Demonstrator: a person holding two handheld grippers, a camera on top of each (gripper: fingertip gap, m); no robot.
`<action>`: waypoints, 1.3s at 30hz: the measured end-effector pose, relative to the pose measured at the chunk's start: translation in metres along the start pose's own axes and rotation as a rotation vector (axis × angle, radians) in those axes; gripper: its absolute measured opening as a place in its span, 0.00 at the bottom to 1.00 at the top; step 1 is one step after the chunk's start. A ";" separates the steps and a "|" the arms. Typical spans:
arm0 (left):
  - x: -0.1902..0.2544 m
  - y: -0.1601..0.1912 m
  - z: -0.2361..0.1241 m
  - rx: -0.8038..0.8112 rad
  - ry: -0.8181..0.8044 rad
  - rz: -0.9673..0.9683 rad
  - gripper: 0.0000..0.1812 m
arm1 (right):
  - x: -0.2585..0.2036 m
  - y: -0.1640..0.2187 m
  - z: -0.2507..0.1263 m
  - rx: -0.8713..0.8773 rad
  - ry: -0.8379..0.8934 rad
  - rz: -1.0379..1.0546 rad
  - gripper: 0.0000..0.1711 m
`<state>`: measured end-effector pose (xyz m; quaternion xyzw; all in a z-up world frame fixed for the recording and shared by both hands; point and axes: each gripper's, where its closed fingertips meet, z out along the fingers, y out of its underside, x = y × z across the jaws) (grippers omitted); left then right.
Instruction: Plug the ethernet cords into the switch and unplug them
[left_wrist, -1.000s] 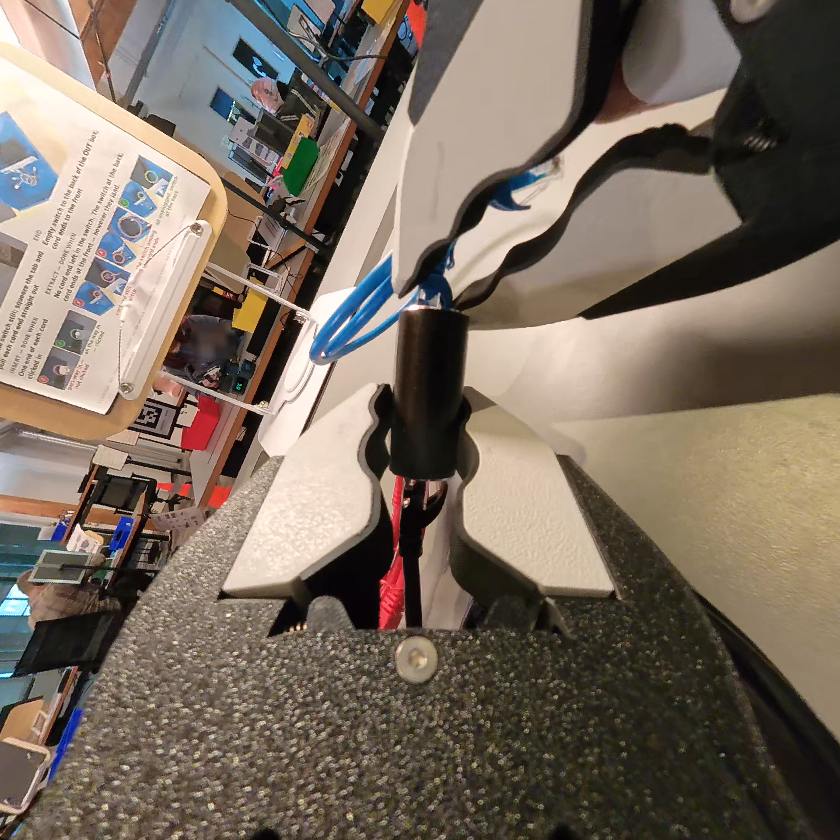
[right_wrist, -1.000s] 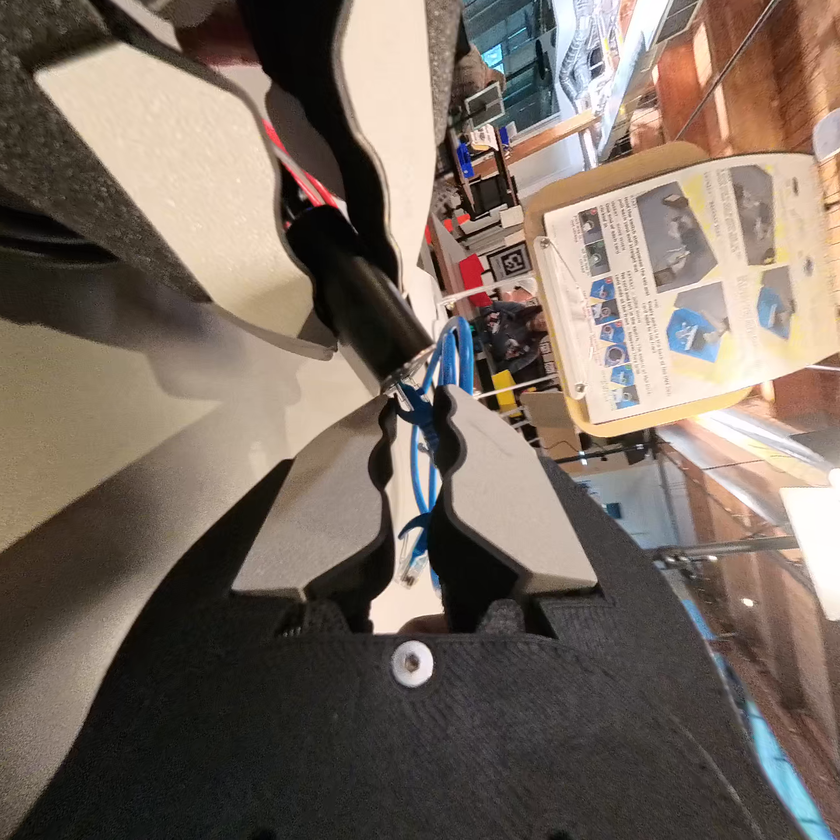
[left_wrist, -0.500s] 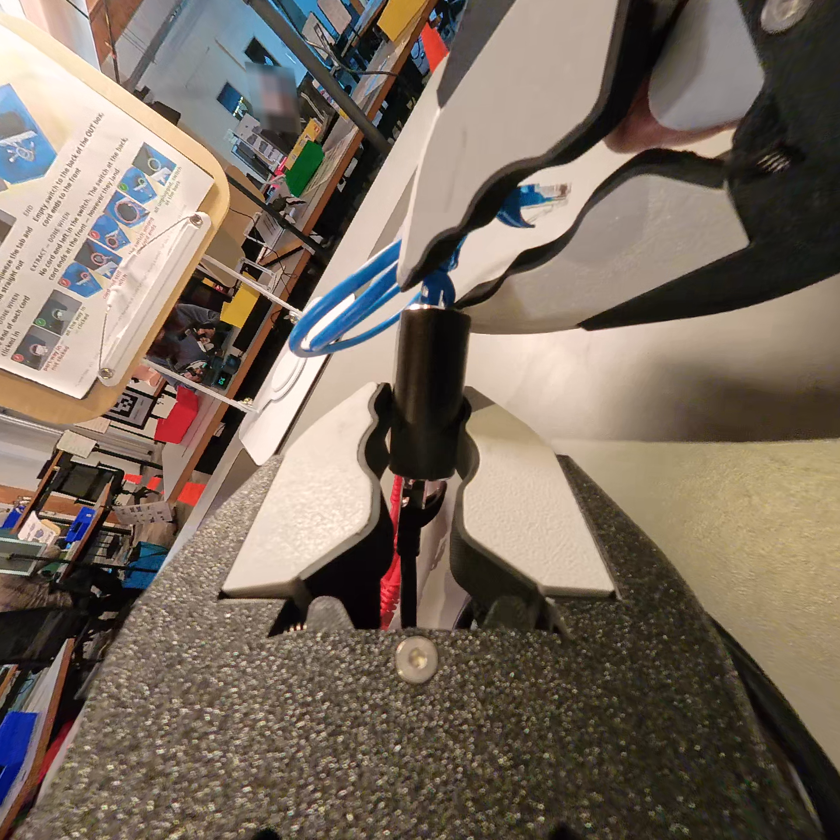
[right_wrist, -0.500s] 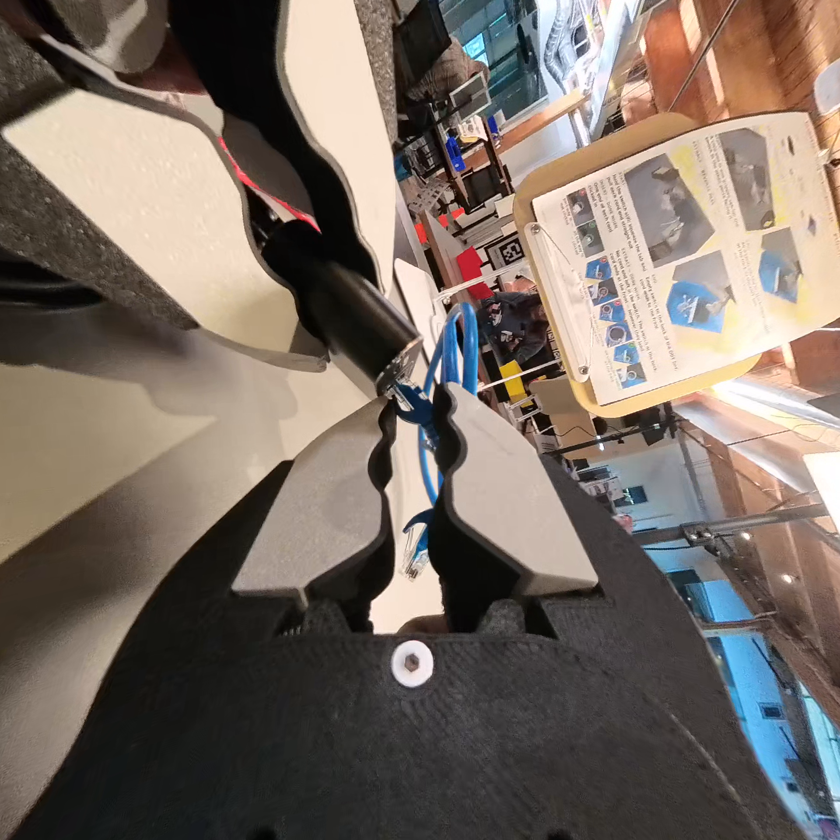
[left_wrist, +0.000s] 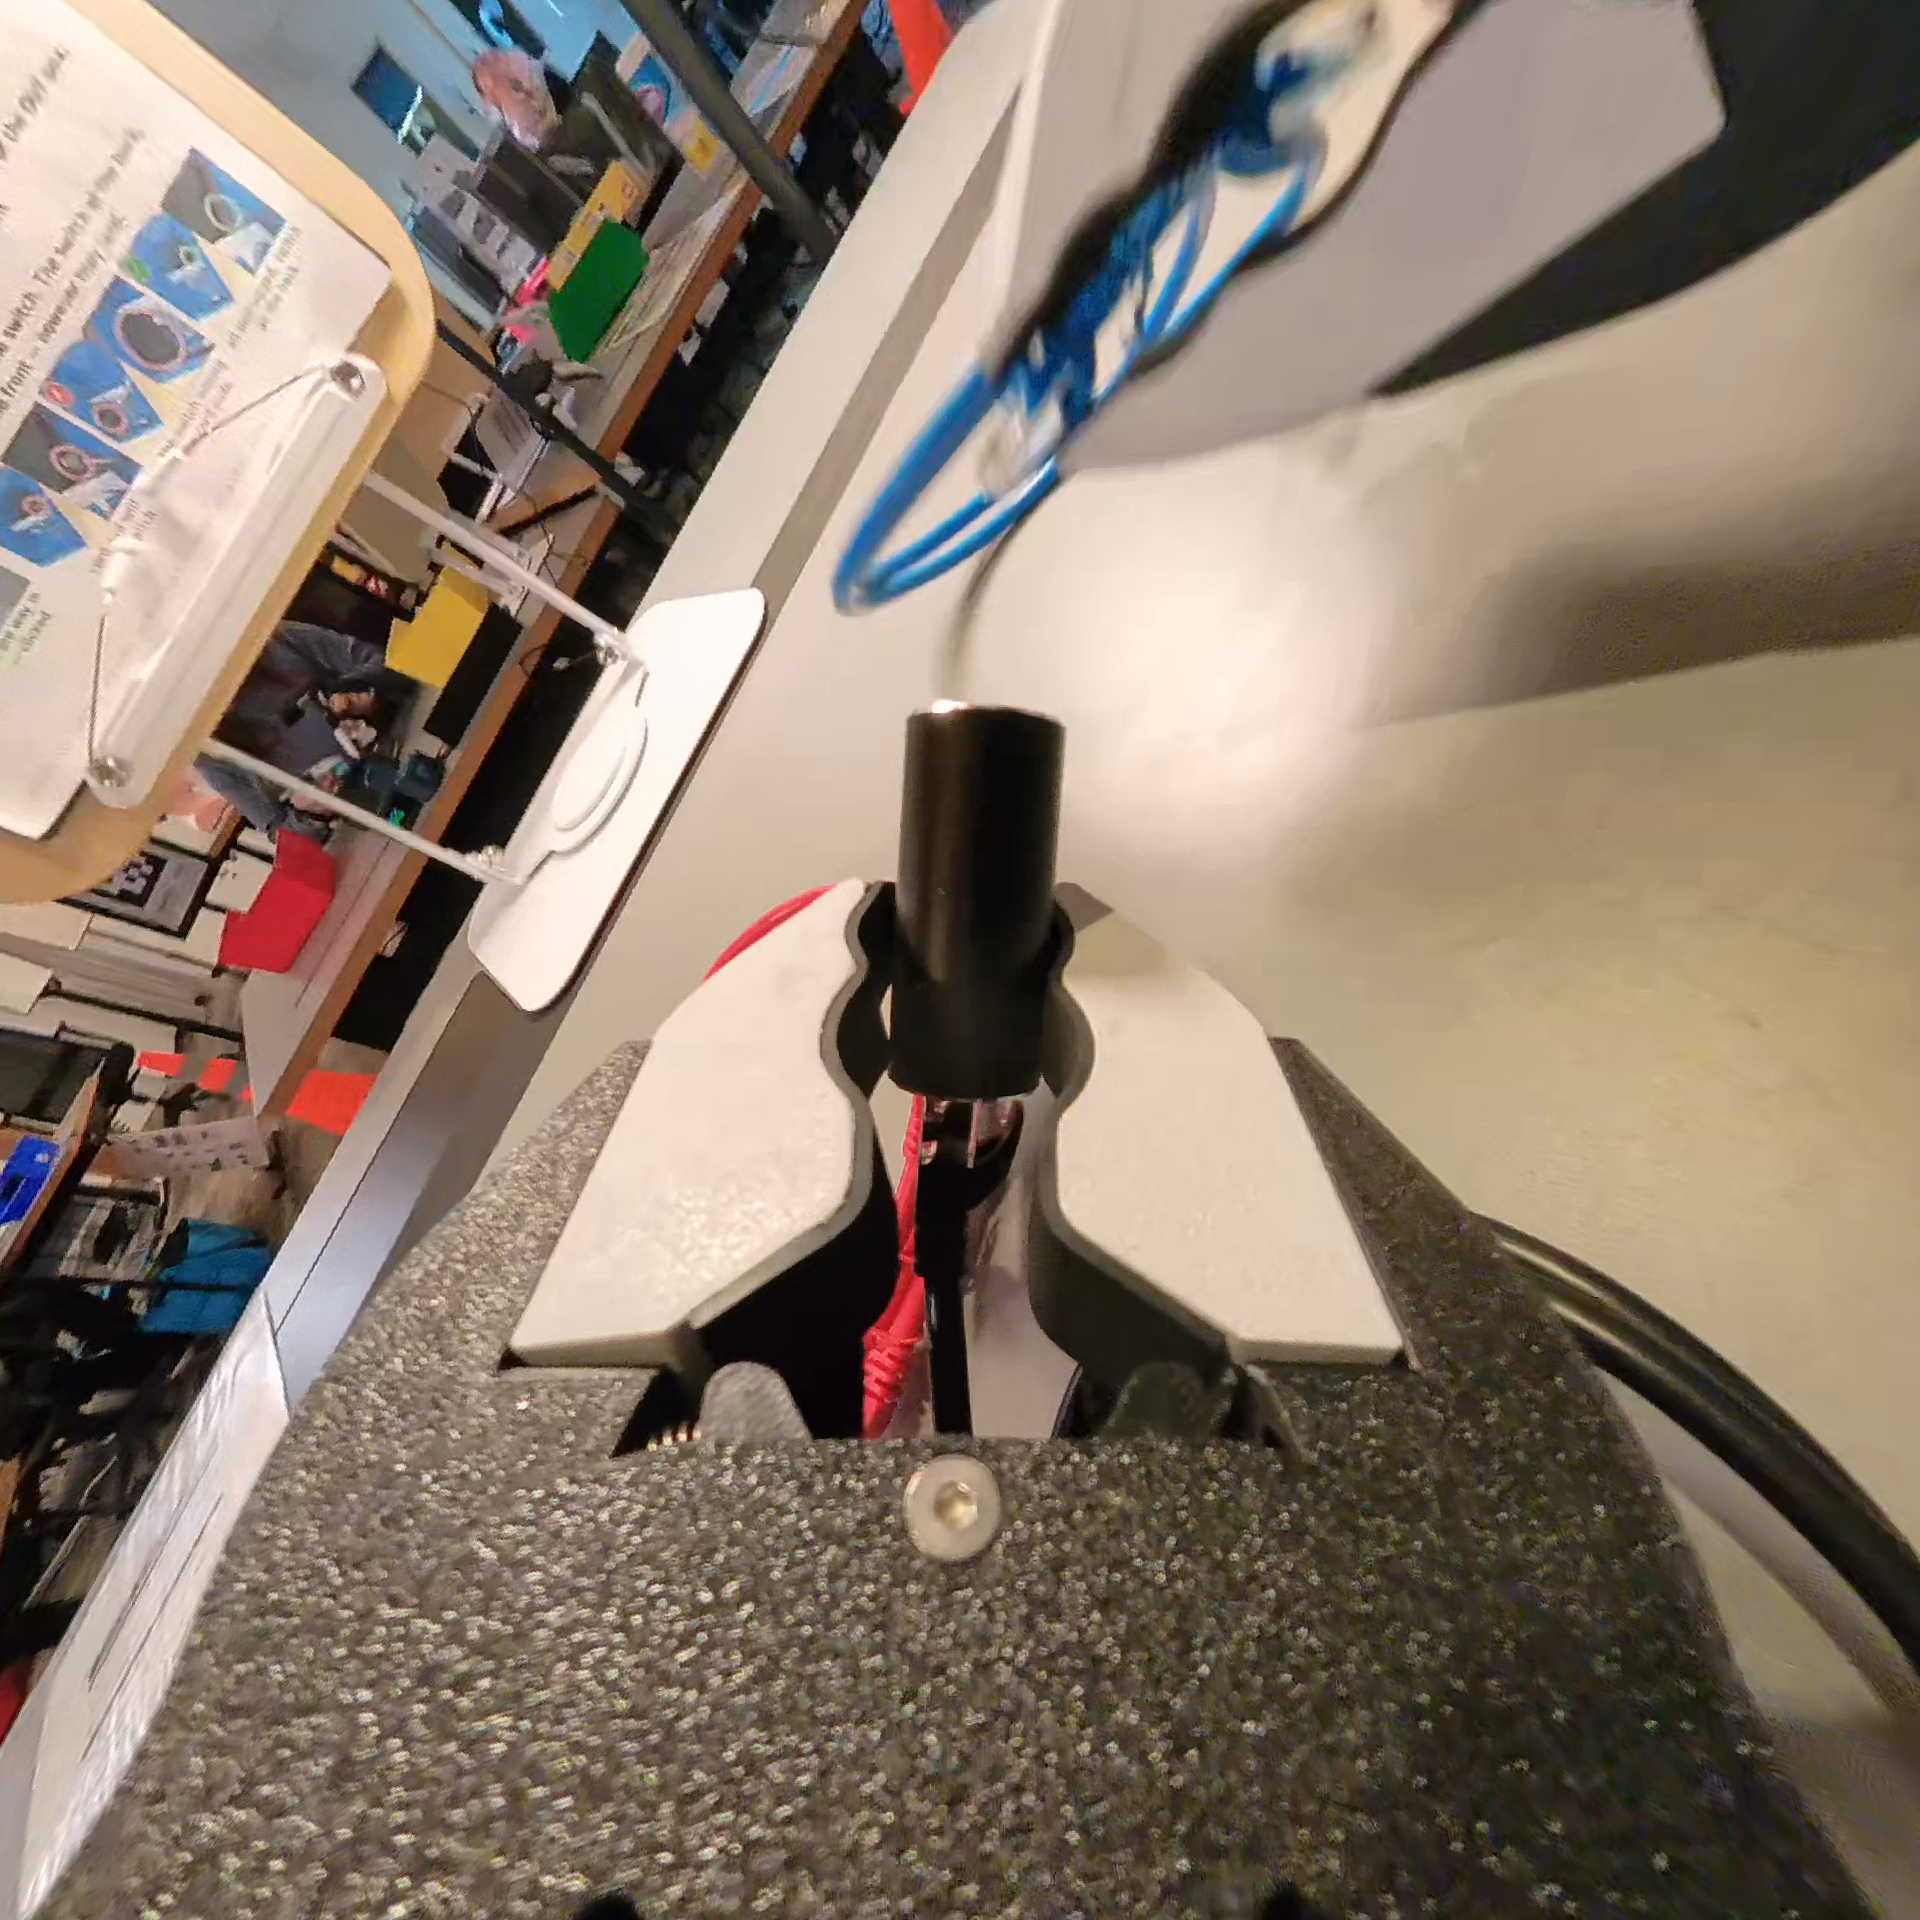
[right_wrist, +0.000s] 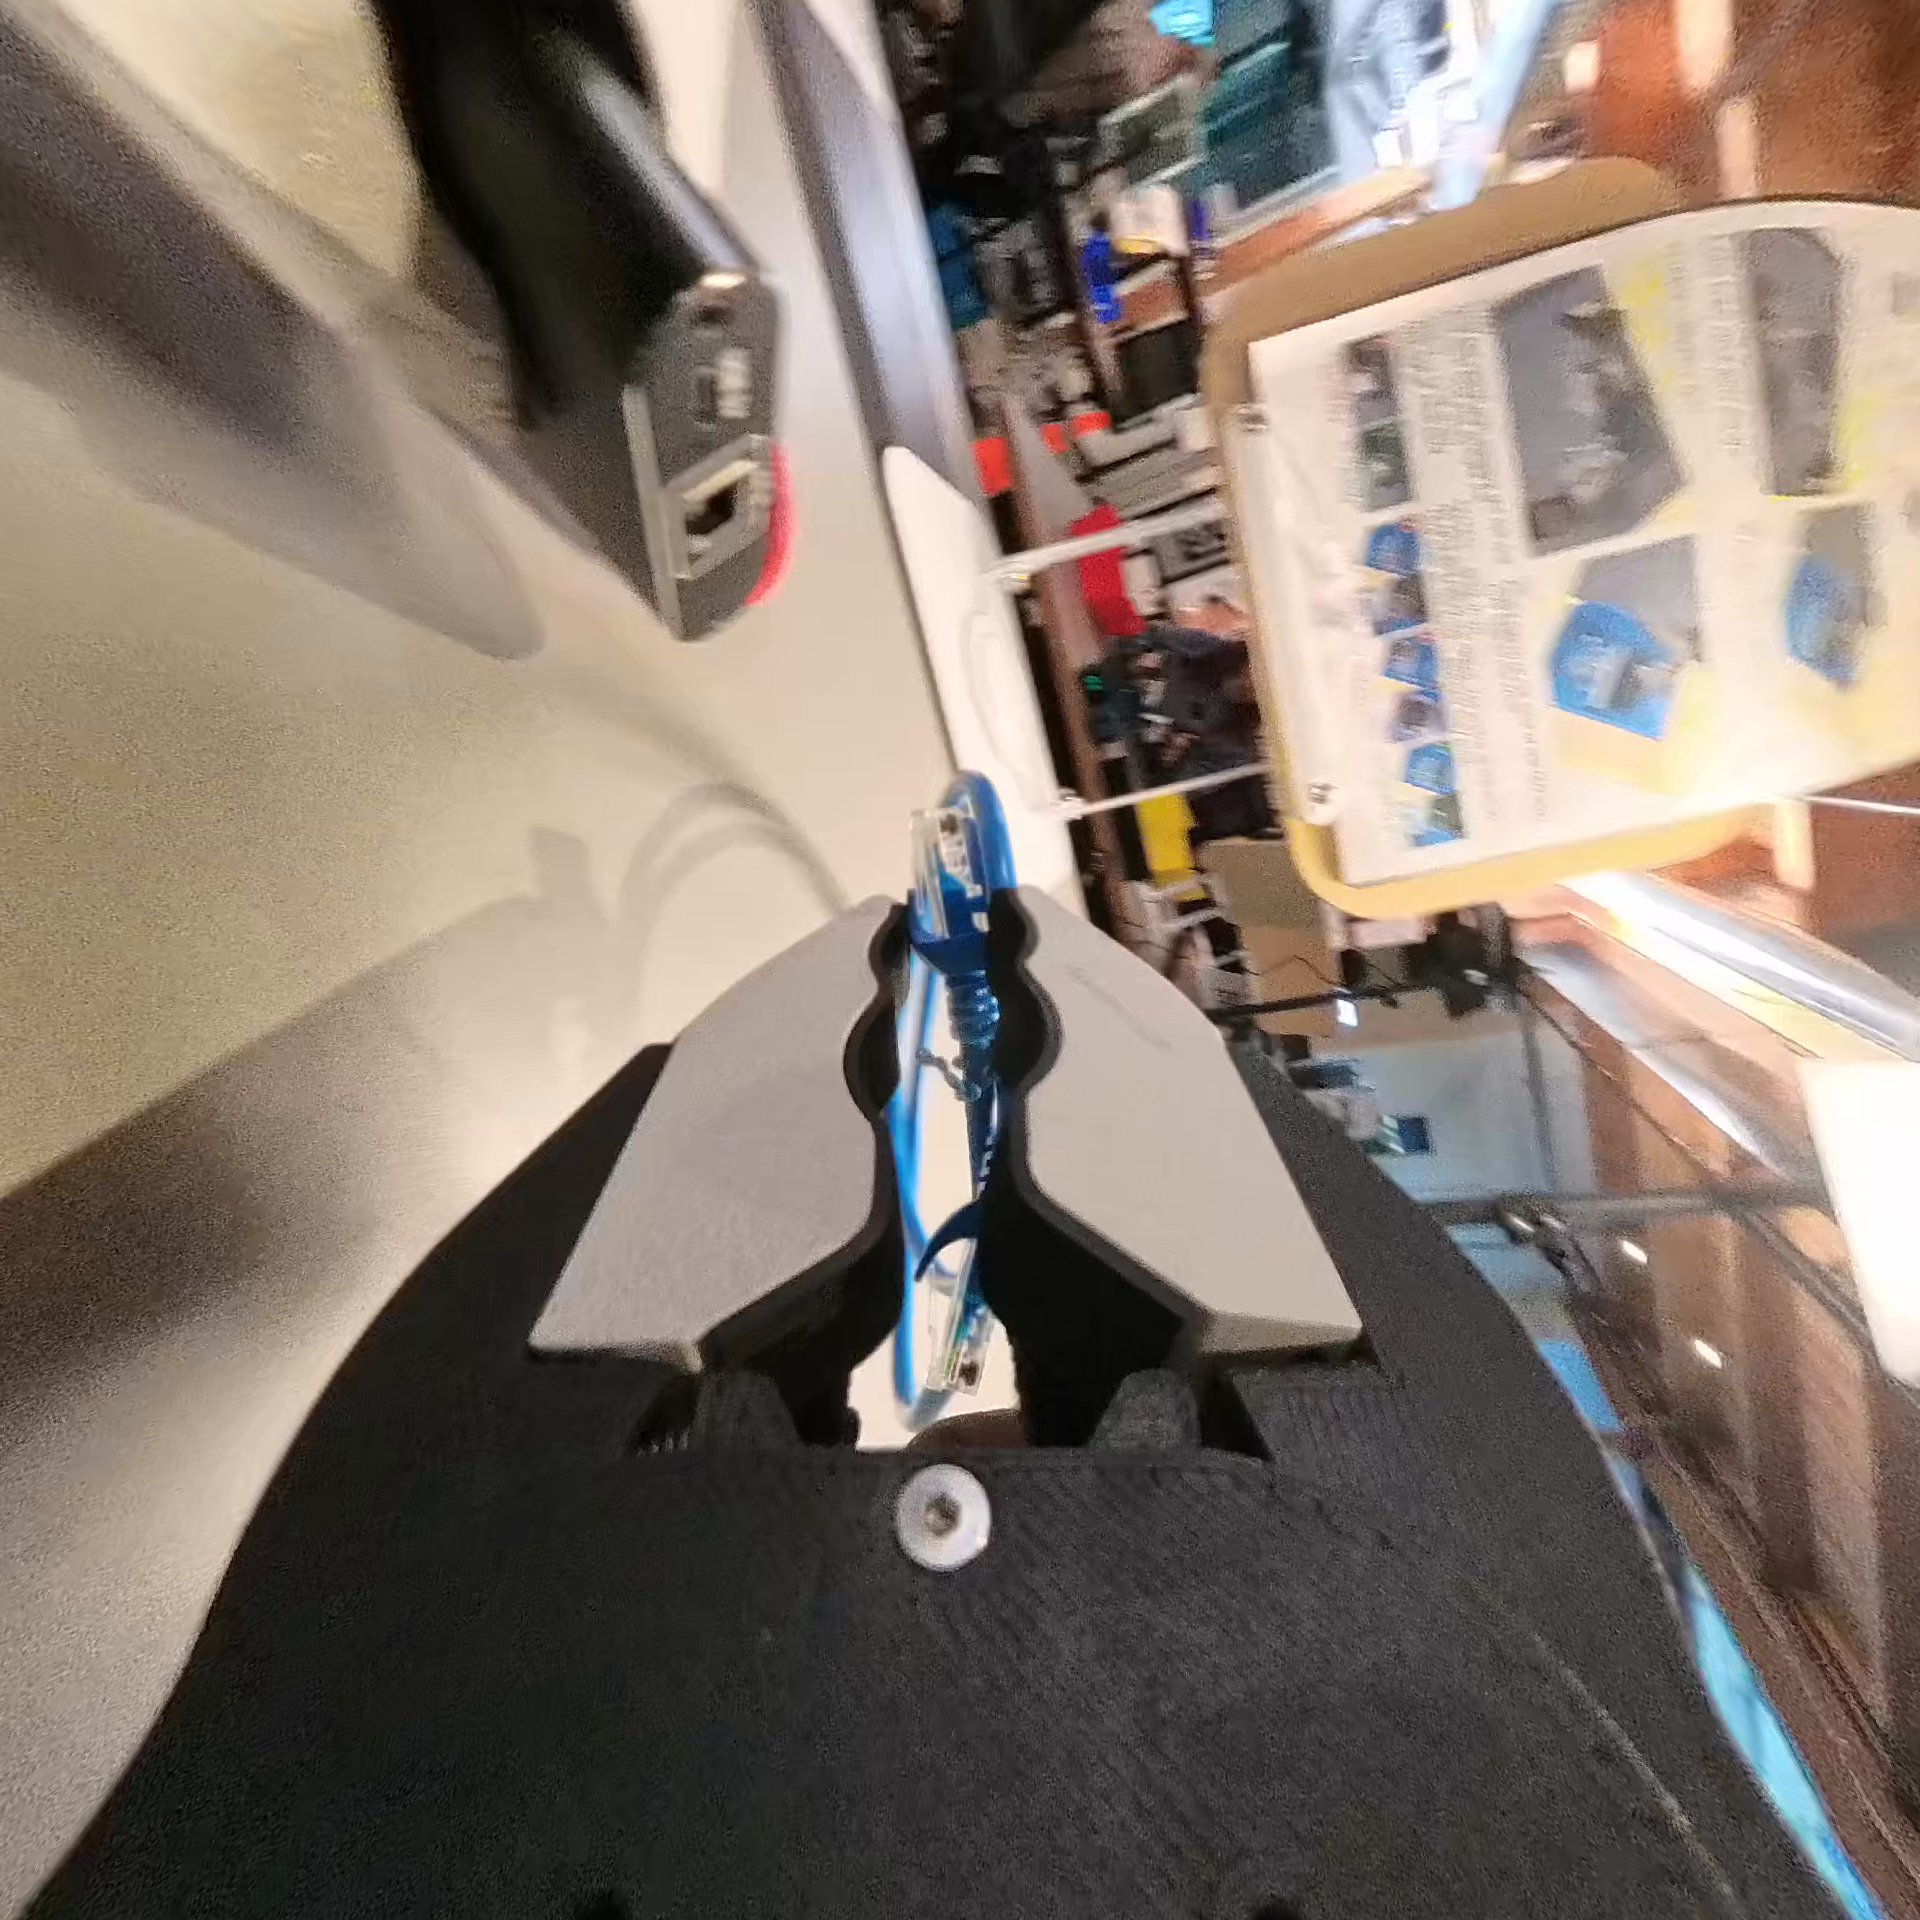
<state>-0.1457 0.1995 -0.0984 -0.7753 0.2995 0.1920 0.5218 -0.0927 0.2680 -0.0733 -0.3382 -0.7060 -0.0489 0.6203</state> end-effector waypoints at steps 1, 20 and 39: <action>-0.001 -0.003 -0.002 0.022 0.003 -0.005 0.15 | -0.011 -0.004 0.001 0.015 -0.075 0.001 0.09; -0.067 -0.055 -0.067 0.870 0.362 -0.960 0.15 | -0.020 -0.060 -0.031 0.349 -0.353 0.375 0.17; -0.065 -0.045 -0.054 0.920 0.392 -1.314 0.15 | -0.005 -0.116 -0.064 0.584 -0.575 0.860 0.14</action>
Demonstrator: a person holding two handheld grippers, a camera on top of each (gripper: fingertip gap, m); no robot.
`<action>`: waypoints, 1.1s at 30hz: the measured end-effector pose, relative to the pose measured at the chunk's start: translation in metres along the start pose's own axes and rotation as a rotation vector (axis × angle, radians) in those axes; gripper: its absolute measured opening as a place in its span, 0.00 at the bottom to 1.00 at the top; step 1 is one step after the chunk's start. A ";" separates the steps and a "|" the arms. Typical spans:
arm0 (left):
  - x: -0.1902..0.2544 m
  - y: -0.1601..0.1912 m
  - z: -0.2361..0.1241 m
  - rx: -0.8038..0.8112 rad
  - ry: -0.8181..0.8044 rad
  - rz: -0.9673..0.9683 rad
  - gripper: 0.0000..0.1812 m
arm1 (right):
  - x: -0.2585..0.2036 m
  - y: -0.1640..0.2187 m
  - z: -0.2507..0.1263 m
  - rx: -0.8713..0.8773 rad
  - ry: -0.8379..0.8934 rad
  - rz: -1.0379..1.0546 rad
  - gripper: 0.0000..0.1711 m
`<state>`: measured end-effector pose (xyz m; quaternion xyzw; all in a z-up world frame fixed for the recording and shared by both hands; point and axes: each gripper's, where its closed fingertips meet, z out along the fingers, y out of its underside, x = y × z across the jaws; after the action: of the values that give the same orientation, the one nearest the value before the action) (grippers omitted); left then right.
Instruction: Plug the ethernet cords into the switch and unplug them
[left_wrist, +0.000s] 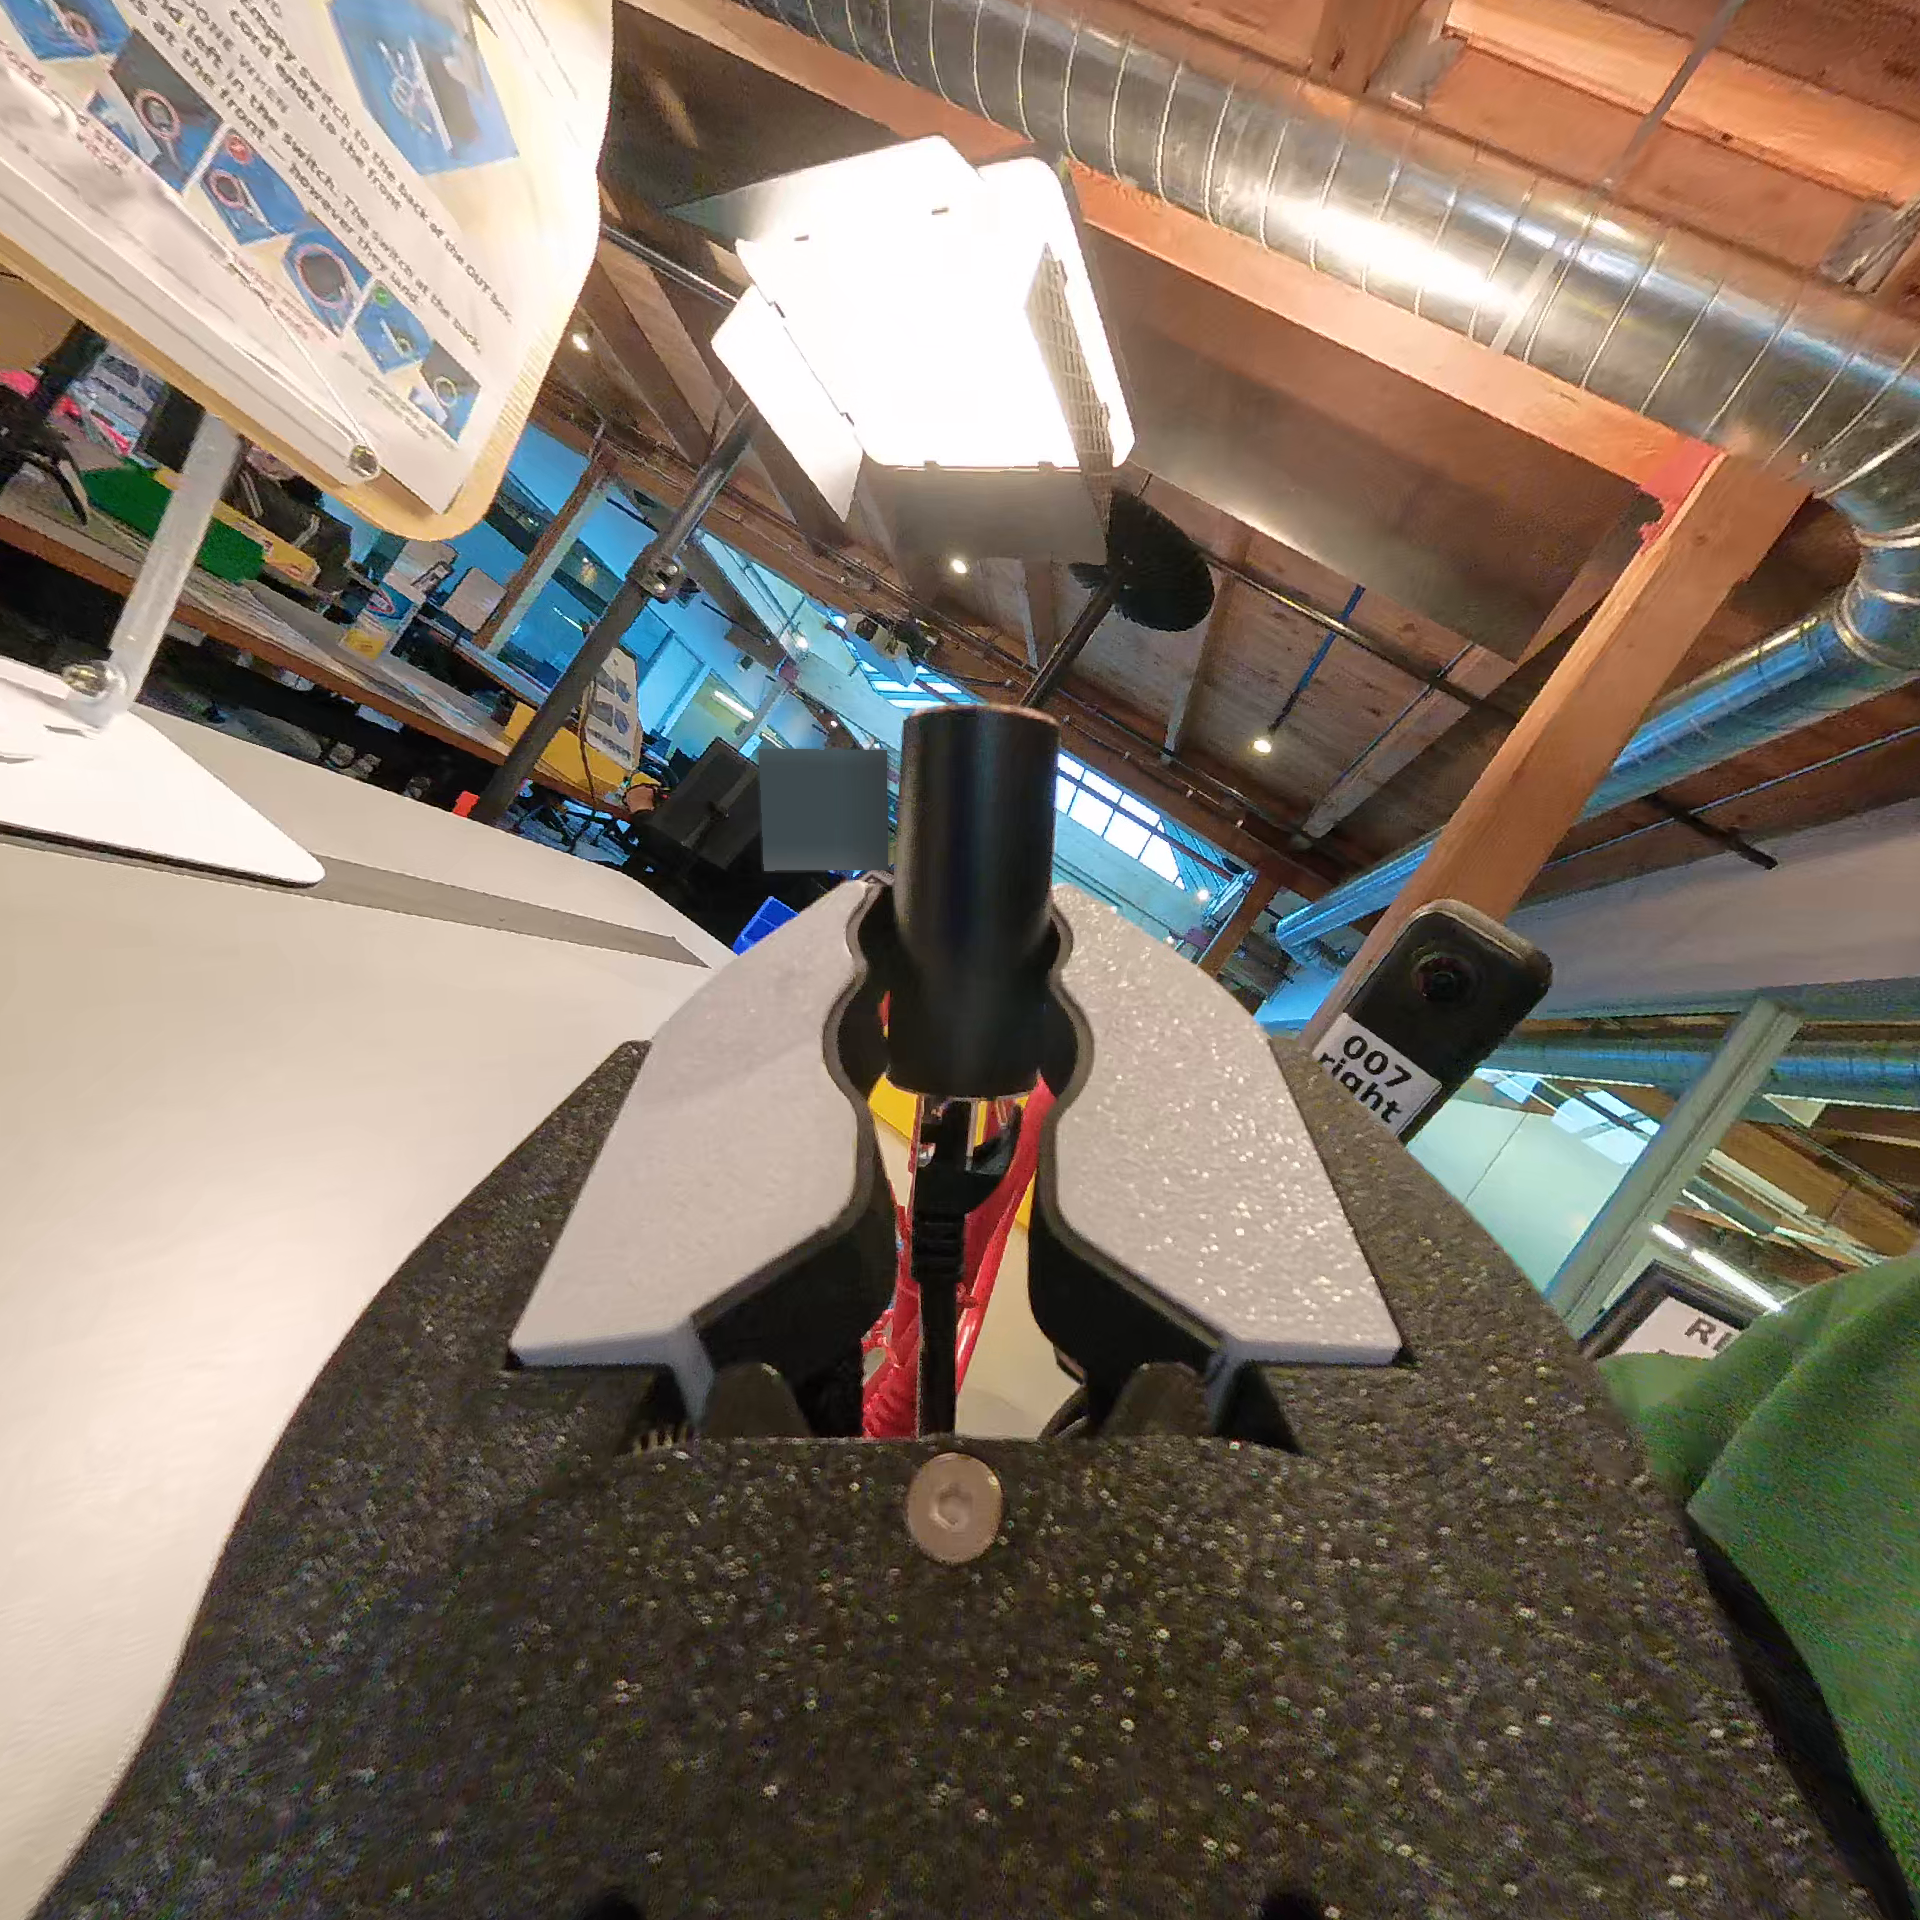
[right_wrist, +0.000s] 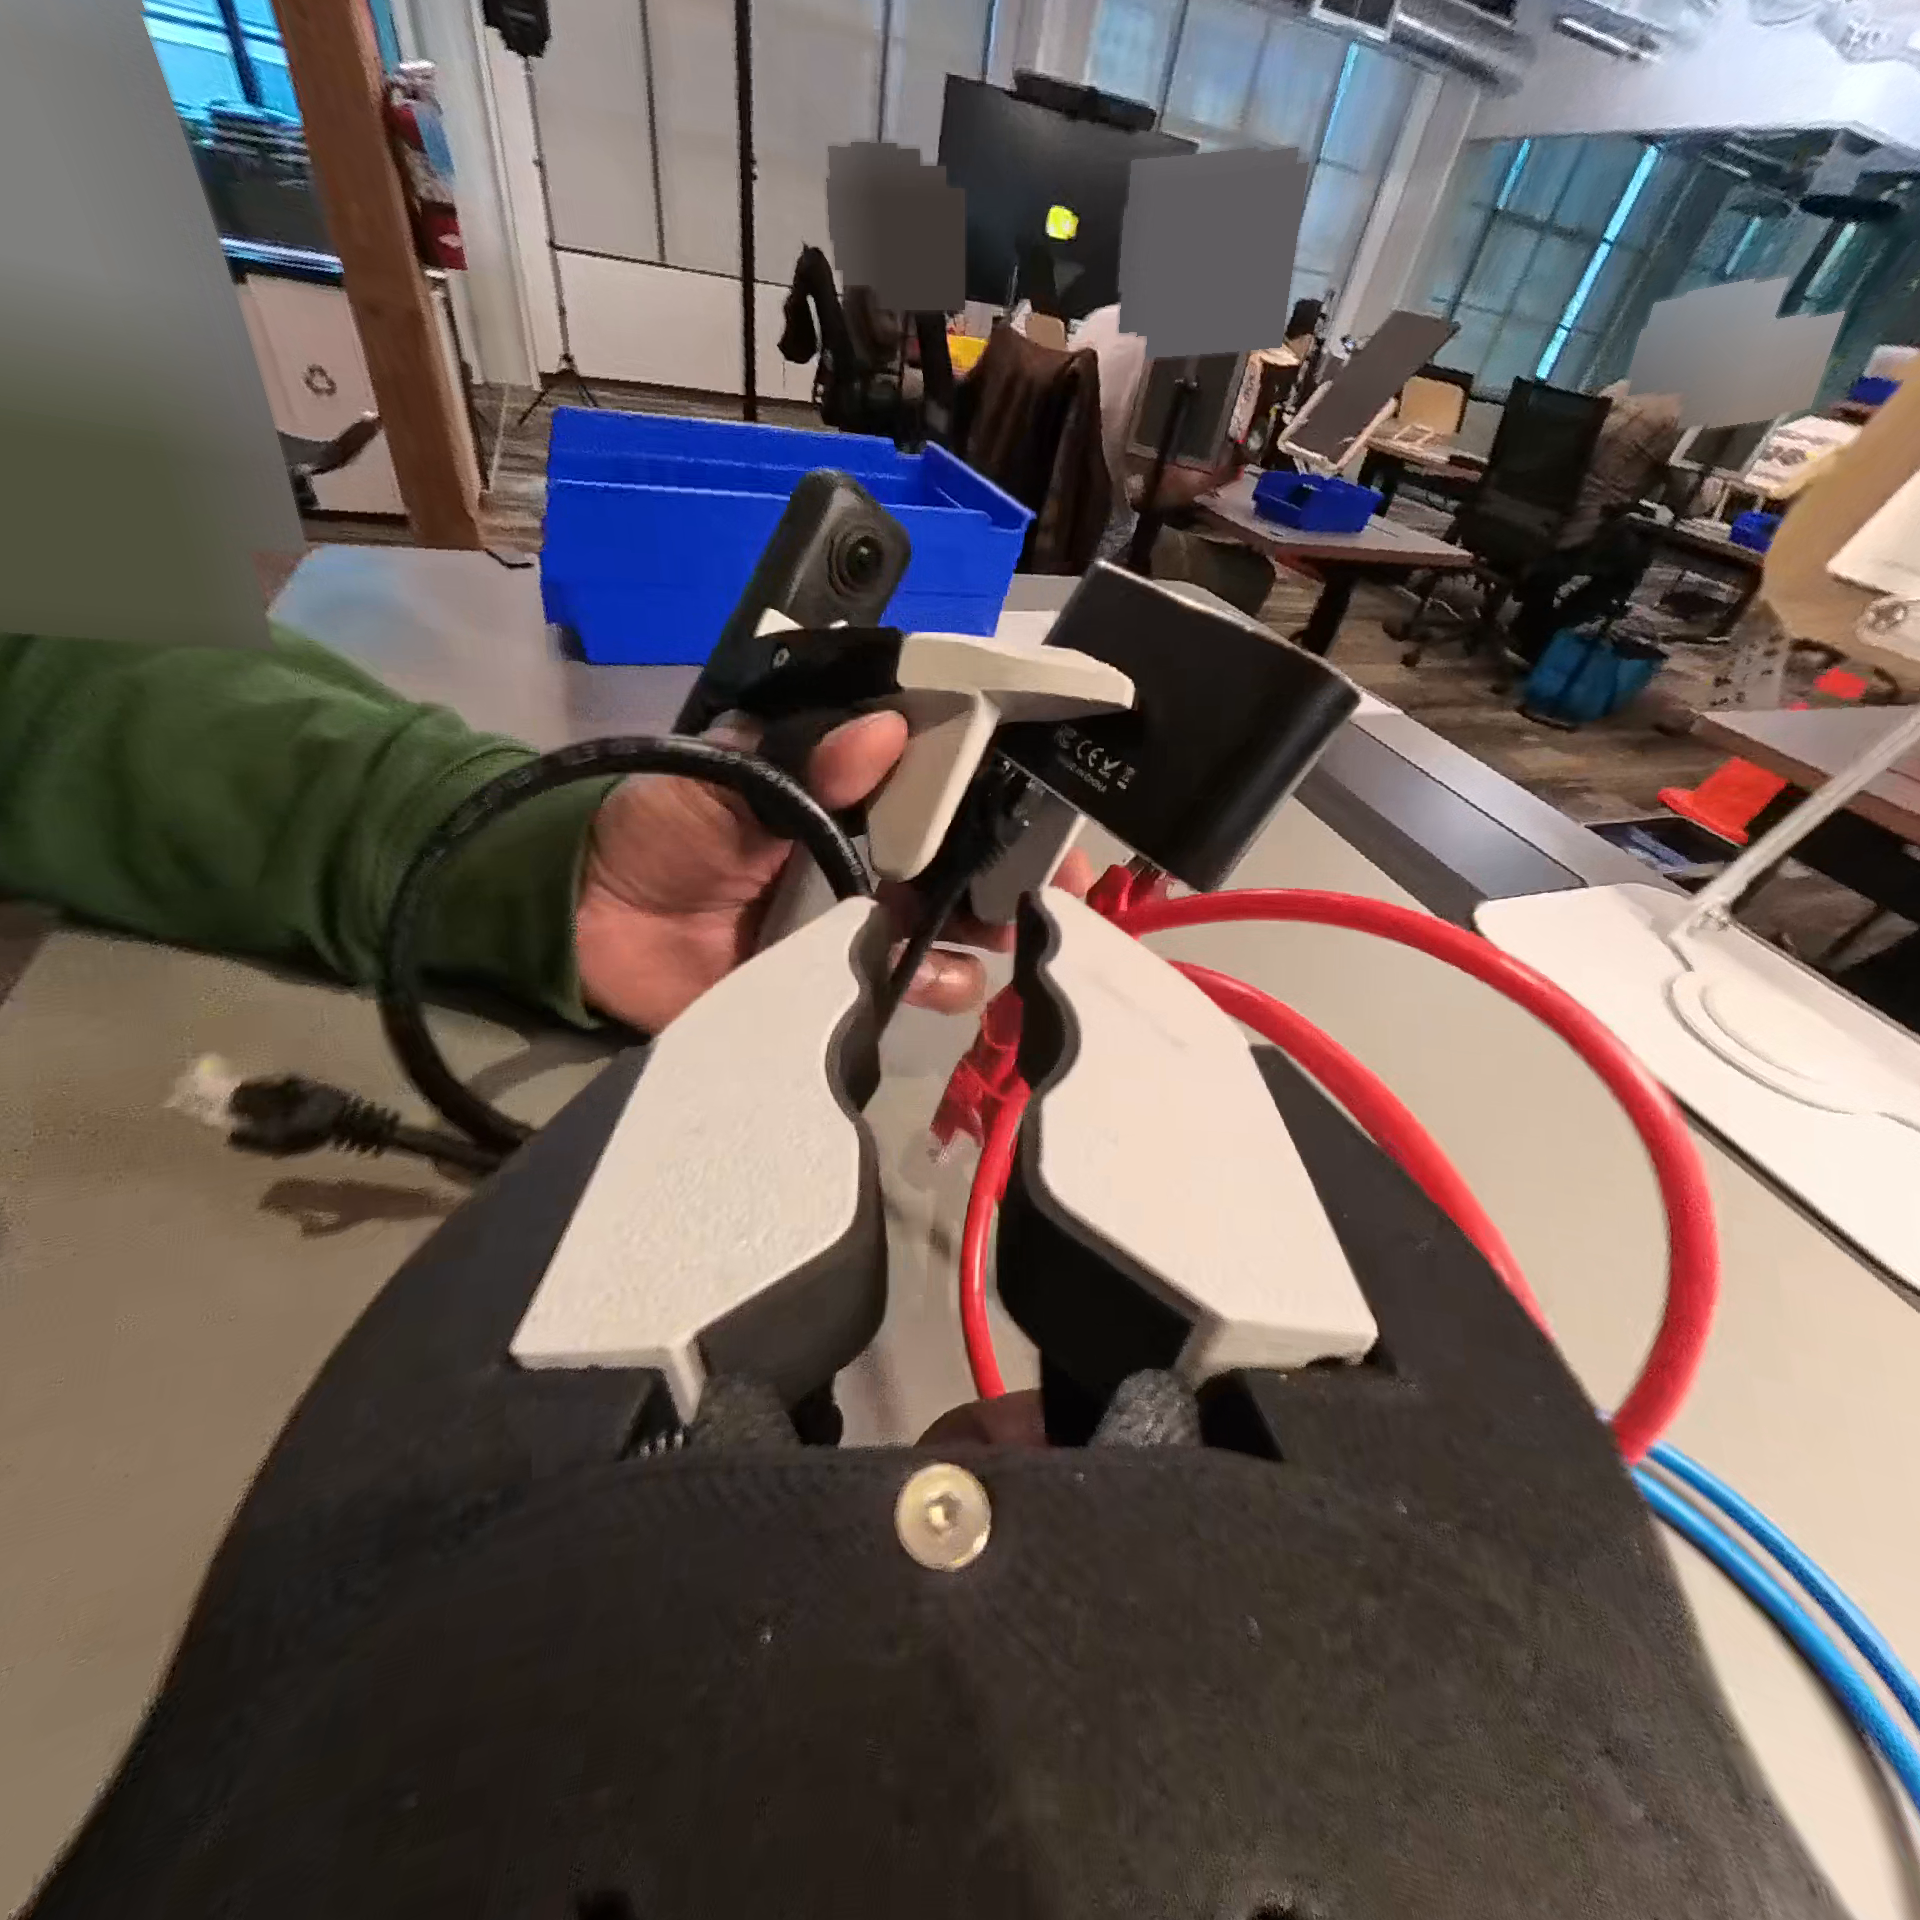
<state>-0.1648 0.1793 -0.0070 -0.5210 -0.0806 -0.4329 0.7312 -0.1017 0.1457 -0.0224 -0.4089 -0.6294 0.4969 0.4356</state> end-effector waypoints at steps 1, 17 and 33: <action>0.002 0.003 0.001 -0.008 0.003 0.005 0.15 | 0.000 0.003 0.004 -0.008 0.021 0.006 0.16; 0.011 0.003 0.001 0.049 0.048 -0.046 0.15 | 0.022 0.047 0.020 -0.215 0.208 0.114 0.25; 0.000 -0.031 -0.011 0.089 0.044 -0.029 0.15 | 0.018 0.080 0.013 -0.398 0.101 0.121 0.13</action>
<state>-0.1909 0.1678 0.0098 -0.4770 -0.0914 -0.4506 0.7490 -0.1124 0.1734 -0.0997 -0.5481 -0.6669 0.3669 0.3466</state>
